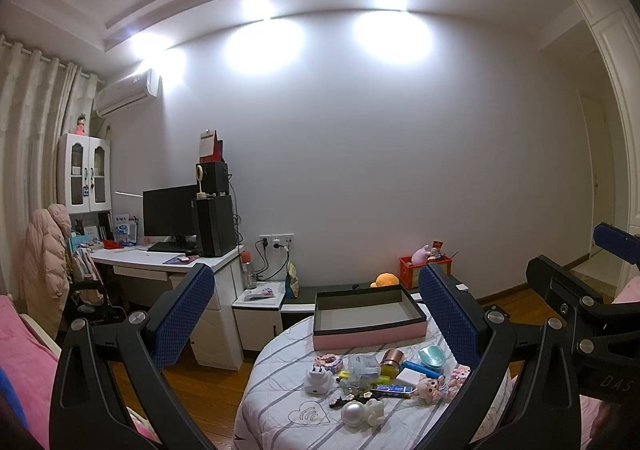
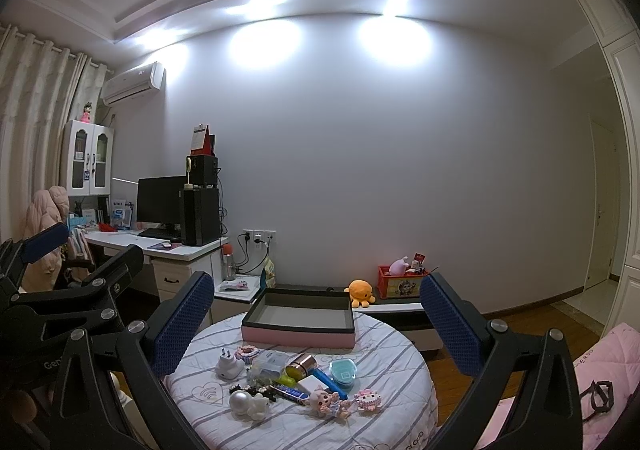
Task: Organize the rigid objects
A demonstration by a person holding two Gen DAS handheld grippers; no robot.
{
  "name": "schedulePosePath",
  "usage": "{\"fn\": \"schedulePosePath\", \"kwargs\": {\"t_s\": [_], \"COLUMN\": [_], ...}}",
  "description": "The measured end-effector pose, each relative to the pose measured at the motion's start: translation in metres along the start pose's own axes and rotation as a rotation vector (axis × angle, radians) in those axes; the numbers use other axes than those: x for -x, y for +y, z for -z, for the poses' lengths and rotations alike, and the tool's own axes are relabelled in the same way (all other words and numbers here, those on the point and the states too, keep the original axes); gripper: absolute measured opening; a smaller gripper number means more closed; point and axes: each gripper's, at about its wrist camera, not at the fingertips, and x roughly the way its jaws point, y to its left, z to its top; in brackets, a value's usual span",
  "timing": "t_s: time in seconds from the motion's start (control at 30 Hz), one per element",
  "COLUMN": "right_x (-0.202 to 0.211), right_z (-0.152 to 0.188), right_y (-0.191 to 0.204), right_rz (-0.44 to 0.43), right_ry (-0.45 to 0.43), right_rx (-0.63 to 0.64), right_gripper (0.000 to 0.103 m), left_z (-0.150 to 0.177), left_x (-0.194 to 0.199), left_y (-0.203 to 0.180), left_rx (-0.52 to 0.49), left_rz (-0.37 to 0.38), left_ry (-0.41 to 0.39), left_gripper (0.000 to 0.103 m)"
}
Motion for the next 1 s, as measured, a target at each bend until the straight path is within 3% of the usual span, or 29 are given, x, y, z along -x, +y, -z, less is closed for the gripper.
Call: {"fn": "schedulePosePath", "kwargs": {"t_s": [1.0], "right_x": [0.001], "right_z": [-0.003], "right_y": [-0.002], "right_rz": [0.015], "right_ry": [0.009], "right_rx": [0.004], "right_gripper": [0.103], "left_z": [-0.006], "left_x": [-0.005], "left_y": [-0.005], "left_rx": [-0.006], "left_rz": [0.012], "left_ry": [0.014], "left_gripper": [0.103]}}
